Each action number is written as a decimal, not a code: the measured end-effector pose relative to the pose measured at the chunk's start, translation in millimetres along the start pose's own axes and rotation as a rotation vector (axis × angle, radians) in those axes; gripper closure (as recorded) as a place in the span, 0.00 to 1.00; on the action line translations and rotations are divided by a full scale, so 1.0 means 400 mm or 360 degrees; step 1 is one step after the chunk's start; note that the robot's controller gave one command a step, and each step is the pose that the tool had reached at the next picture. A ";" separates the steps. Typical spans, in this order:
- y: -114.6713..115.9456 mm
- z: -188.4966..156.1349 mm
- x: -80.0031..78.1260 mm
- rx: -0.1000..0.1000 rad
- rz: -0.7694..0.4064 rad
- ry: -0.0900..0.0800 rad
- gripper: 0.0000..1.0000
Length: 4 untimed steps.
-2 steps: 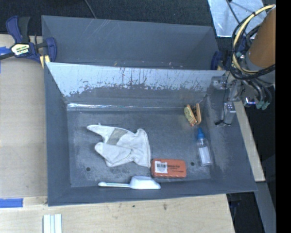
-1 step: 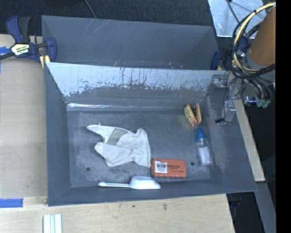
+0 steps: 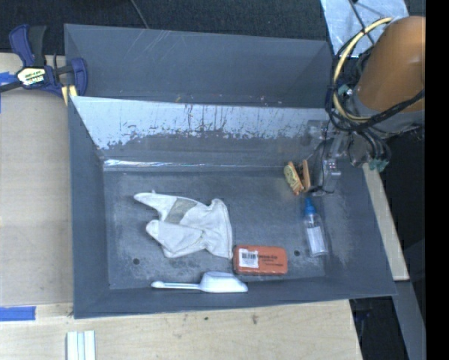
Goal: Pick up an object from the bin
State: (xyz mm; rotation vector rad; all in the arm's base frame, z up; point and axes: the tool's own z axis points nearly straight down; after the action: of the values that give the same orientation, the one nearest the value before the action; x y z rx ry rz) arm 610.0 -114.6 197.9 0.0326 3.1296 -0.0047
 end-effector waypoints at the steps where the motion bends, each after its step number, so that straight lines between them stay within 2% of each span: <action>1: 0.044 0.171 -0.016 -0.0004 -0.0147 0.0006 0.00; 2: 0.185 0.240 0.053 -0.0004 -0.0121 0.0015 0.00; 3: 0.281 0.260 0.062 -0.0011 -0.0100 0.0013 0.00; 4: 0.342 0.156 0.013 -0.0005 -0.0069 0.0018 0.00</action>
Offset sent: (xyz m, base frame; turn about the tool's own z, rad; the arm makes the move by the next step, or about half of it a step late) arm -0.0275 0.0935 -0.1033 -0.0713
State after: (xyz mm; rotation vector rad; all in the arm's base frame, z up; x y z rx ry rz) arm 608.3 22.3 134.9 -0.0356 3.1406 -0.0003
